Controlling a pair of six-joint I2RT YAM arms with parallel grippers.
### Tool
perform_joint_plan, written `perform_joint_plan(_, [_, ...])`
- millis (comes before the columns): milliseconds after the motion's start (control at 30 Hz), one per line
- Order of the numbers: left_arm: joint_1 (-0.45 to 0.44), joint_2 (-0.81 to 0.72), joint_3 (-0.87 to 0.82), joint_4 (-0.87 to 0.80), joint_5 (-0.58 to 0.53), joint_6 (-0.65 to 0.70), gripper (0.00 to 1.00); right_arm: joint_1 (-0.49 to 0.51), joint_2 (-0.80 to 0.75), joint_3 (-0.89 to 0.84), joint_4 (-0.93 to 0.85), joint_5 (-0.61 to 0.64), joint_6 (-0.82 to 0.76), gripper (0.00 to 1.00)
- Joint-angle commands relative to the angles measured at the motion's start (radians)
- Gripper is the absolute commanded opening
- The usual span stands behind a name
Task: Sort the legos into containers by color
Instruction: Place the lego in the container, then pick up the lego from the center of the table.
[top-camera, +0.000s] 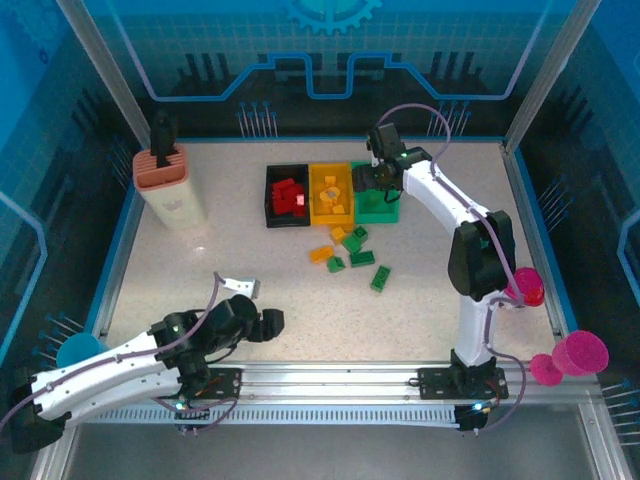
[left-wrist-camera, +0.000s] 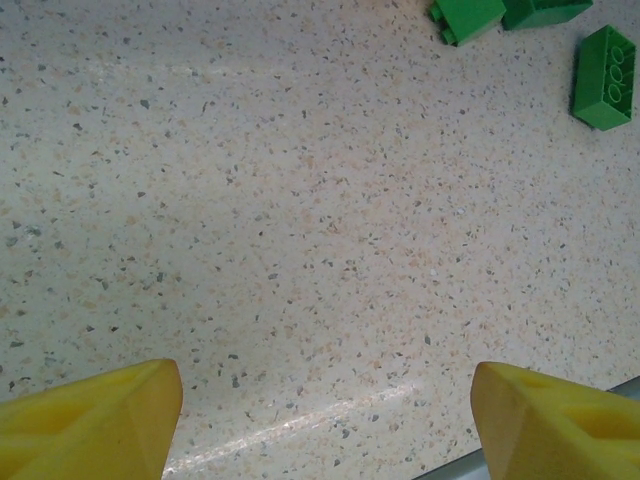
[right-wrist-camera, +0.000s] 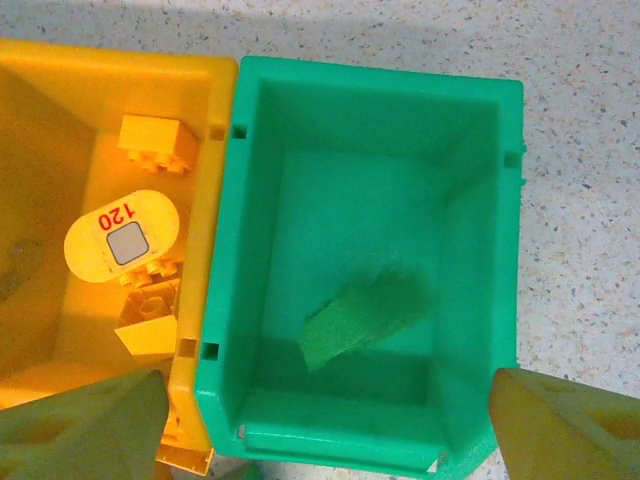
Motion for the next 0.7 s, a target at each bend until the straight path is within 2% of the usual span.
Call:
perform_joint_plan(0, [-0.008,0.034,0.054,0.029,0.012,0.023,0.77,0.008,-0.097,-0.026,0.006,-0.008,0.01,0.86])
perform_joint_plan(200, [-0.008,0.193,0.131,0.107,0.031,0.074,0.8,0.024,-0.305,-0.238,0.073,-0.048,0.014,0.86])
perform_joint_plan(500, [-0.004,0.574,0.334,0.171,0.082,0.121,0.84,0.036,-0.644,-0.656,0.192,-0.099,0.079,0.88])
perform_joint_plan(667, [0.054,0.756,0.446,0.18,0.14,0.104,0.85,0.046,-0.768,-0.813,0.19,-0.102,0.117,0.87])
